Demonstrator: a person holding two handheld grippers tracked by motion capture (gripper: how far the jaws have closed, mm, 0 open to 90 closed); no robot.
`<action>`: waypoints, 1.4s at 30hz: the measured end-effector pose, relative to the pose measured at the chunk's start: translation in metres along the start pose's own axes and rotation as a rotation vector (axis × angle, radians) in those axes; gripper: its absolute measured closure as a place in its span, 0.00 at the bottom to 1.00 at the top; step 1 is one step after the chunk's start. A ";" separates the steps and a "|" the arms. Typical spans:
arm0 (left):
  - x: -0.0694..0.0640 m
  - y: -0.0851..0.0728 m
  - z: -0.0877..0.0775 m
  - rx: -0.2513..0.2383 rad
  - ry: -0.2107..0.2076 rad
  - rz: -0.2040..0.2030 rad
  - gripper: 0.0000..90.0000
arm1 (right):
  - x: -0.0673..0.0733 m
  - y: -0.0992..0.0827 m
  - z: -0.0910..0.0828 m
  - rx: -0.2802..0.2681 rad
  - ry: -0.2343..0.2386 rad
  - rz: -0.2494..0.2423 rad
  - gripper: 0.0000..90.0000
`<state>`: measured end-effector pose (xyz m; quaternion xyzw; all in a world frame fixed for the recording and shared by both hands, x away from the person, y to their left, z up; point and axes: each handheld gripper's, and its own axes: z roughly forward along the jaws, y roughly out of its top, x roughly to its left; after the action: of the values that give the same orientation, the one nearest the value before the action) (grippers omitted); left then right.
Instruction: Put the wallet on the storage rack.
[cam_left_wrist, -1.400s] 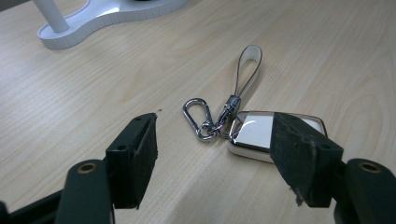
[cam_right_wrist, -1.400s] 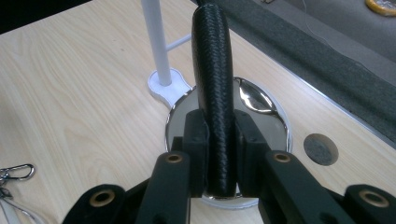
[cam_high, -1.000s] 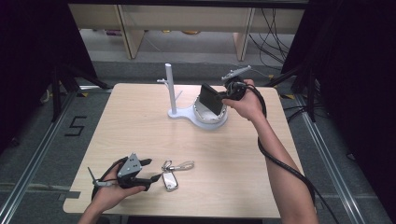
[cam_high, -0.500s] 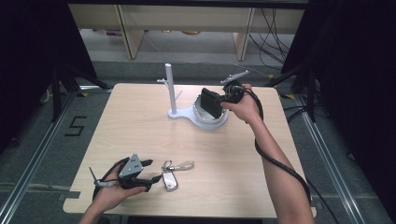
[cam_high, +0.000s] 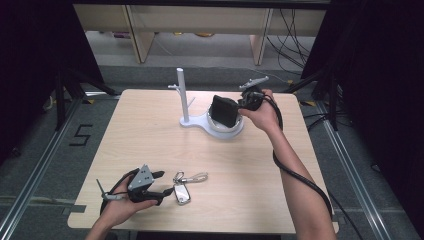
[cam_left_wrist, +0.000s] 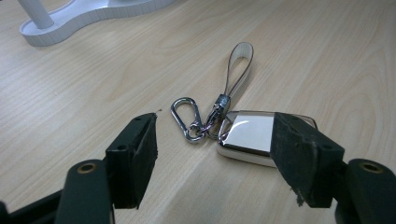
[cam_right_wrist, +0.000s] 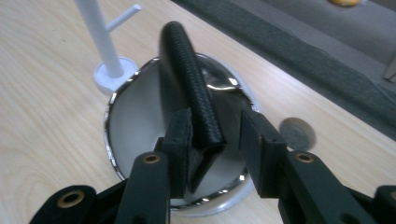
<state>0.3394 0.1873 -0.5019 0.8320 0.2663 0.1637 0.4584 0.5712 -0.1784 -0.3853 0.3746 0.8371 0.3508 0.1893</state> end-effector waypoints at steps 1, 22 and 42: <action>0.000 0.000 0.000 0.004 0.004 0.003 0.35 | -0.001 -0.001 -0.001 -0.015 -0.013 -0.012 0.73; 0.003 0.032 0.011 -0.002 -0.024 0.003 0.43 | -0.001 -0.026 -0.048 -0.012 -0.085 0.000 0.87; 0.027 0.051 0.061 0.387 0.070 -0.348 0.68 | 0.010 -0.078 -0.070 0.049 -0.009 0.048 0.88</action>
<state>0.4075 0.1399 -0.4896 0.8397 0.4474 0.0573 0.3024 0.4857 -0.2392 -0.3954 0.4007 0.8353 0.3331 0.1756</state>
